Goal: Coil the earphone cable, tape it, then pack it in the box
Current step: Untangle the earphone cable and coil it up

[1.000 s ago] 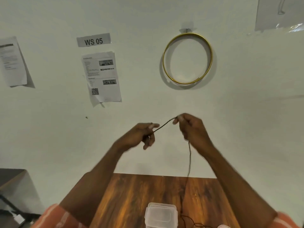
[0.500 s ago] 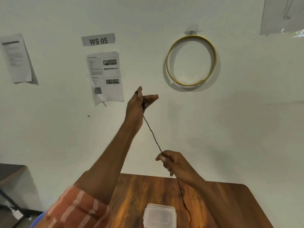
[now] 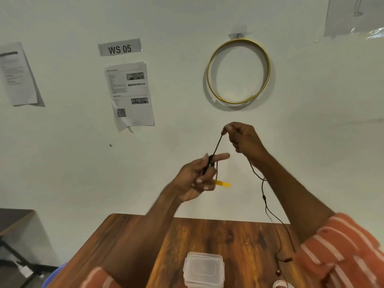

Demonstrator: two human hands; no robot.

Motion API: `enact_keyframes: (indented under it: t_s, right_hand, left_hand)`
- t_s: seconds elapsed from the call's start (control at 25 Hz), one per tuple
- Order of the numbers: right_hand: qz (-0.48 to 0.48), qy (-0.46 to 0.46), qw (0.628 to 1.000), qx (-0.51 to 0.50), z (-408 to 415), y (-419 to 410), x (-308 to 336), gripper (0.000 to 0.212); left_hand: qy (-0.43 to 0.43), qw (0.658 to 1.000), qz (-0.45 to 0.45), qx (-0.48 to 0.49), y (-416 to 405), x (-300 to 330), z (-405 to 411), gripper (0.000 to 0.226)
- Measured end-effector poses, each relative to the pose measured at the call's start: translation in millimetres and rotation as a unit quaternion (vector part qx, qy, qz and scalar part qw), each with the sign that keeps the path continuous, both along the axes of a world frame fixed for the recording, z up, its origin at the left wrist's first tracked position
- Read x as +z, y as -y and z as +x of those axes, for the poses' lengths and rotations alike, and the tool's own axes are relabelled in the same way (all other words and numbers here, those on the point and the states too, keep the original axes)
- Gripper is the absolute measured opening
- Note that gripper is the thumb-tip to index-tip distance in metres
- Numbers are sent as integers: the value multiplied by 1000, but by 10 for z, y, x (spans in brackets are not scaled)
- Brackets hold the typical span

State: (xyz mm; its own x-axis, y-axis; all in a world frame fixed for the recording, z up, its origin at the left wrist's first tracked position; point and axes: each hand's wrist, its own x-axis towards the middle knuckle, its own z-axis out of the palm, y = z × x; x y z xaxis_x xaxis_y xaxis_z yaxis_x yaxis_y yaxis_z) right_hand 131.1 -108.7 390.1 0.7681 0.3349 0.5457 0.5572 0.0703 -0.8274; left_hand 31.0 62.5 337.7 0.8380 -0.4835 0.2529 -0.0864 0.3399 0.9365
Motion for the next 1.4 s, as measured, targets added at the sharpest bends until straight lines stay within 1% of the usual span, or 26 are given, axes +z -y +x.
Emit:
enact_keyframes:
  t_s: [0.04,0.12,0.2,0.24,0.28,0.32,0.36,0.4,0.48,0.52,0.56,0.6,0.64,0.68,0.72,0.76,0.84,0.92,1.0,1.12,1.16,1.2,1.28,1.32,1.36,1.4]
  right_hand:
    - [5,-19,1000,-4,27,-70,-96,31]
    - [-8,-49,999,-14,-8,-202,-417,38]
    - [-70,-60,996,21,-164,-290,-800,37]
    - [-117,-59,990,45,-279,-299,-981,32]
    - [-160,-51,984,64,-408,-279,-1137,27]
    - [-186,-34,979,76,-526,-233,-1253,24]
    - [-192,-15,978,79,-632,-167,-1320,22]
    - [-180,-1,981,68,-717,-85,-1317,21]
    - [-130,20,991,36,-809,96,-1141,22]
    - [-102,37,994,27,-813,167,-991,22]
    - [-78,49,996,20,-790,219,-834,23]
    - [-55,53,997,14,-738,257,-678,24]
    - [-32,50,998,7,-657,274,-535,25]
    - [-12,40,999,3,-560,280,-418,26]
    - [4,26,1000,3,-446,270,-342,27]
    - [16,10,1000,7,-334,246,-307,28]
    - [31,-25,999,20,-189,140,-363,31]
    - [36,-63,997,29,-159,-4,-559,36]
    - [16,-85,995,46,-223,-134,-856,36]
    - [-72,-86,989,100,-411,-191,-1282,24]
    - [-100,-81,985,116,-467,-174,-1368,21]
    - [-121,-72,982,122,-509,-148,-1412,20]
    - [-137,-43,984,109,-556,-76,-1354,20]
    - [-138,-15,986,91,-564,-32,-1261,21]
    - [-135,22,988,66,-557,14,-1125,21]
    - [-127,59,989,39,-536,67,-964,22]
  left_hand:
    - [6,998,-60,-14,42,41,-21,51]
    - [47,988,-146,34,77,207,28,51]
    - [89,964,-201,150,9,431,171,51]
    - [108,946,-212,218,-74,539,252,51]
    - [133,929,-191,289,-176,639,327,50]
    - [166,911,-128,354,-283,724,385,50]
    - [198,891,-23,408,-370,771,411,50]
    - [222,864,98,441,-436,769,421,50]
    - [231,800,316,455,-513,598,416,48]
    - [221,786,387,427,-521,462,397,47]
    - [190,809,414,372,-497,311,361,47]
    - [145,858,395,296,-444,163,294,49]
    - [100,909,345,211,-368,28,223,50]
    - [61,952,269,130,-271,-96,142,51]
    - [24,983,174,54,-172,-189,53,51]
    - [-9,997,75,-17,-82,-233,-34,52]
    - [-49,989,-86,-114,45,-205,-152,53]
    - [-32,977,-176,-117,122,-57,-173,55]
    - [15,975,-220,-38,129,188,-96,55]
    - [94,954,-249,140,-21,615,152,53]
    - [121,942,-229,212,-97,733,248,52]
    - [152,930,-172,286,-170,826,340,49]
    - [218,889,38,401,-258,901,449,42]
    - [250,854,166,424,-287,849,473,39]
    - [277,811,293,423,-316,757,486,38]
    - [280,778,396,399,-351,639,478,37]
